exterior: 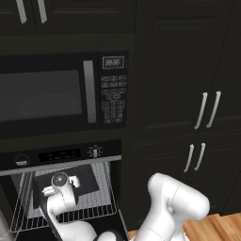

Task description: Take the baked cake out of the oven and place it on the plate for cooling. Then close the oven door.

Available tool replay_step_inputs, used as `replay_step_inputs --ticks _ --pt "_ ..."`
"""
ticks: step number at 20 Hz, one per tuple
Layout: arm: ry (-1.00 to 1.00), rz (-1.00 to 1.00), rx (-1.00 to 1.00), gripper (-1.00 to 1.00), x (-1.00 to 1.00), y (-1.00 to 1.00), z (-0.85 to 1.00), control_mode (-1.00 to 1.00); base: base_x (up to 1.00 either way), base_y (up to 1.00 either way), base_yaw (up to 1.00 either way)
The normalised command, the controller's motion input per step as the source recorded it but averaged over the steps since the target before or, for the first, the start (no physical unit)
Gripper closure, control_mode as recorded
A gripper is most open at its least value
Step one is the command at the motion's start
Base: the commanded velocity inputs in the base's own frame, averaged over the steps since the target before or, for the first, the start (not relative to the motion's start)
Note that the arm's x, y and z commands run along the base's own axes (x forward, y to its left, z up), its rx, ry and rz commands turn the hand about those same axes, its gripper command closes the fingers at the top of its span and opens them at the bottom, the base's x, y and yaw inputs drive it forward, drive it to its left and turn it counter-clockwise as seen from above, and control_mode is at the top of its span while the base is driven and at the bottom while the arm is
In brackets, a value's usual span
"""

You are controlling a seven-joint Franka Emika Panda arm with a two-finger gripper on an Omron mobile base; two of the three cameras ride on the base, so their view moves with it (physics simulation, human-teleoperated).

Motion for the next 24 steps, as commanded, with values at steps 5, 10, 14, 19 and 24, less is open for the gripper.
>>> replay_step_inputs --ticks 5,10,14,19,24 --pt "0.02 0.17 0.0 -1.0 0.0 -0.14 0.05 -1.0 0.0 0.0 0.0" --pt "0.0 0.22 0.0 -1.0 0.0 -0.19 0.0 -1.0 0.0 0.0 0.0" --pt "0.02 0.19 0.0 -1.0 0.06 -0.12 0.0 -1.0 0.0 0.0 0.0" --pt "0.03 0.16 0.0 -1.0 0.16 -0.01 0.0 -1.0 0.0 0.0 0.0" --pt "0.01 0.13 0.0 -1.0 0.17 0.0 0.0 -1.0 0.0 0.0 0.0"
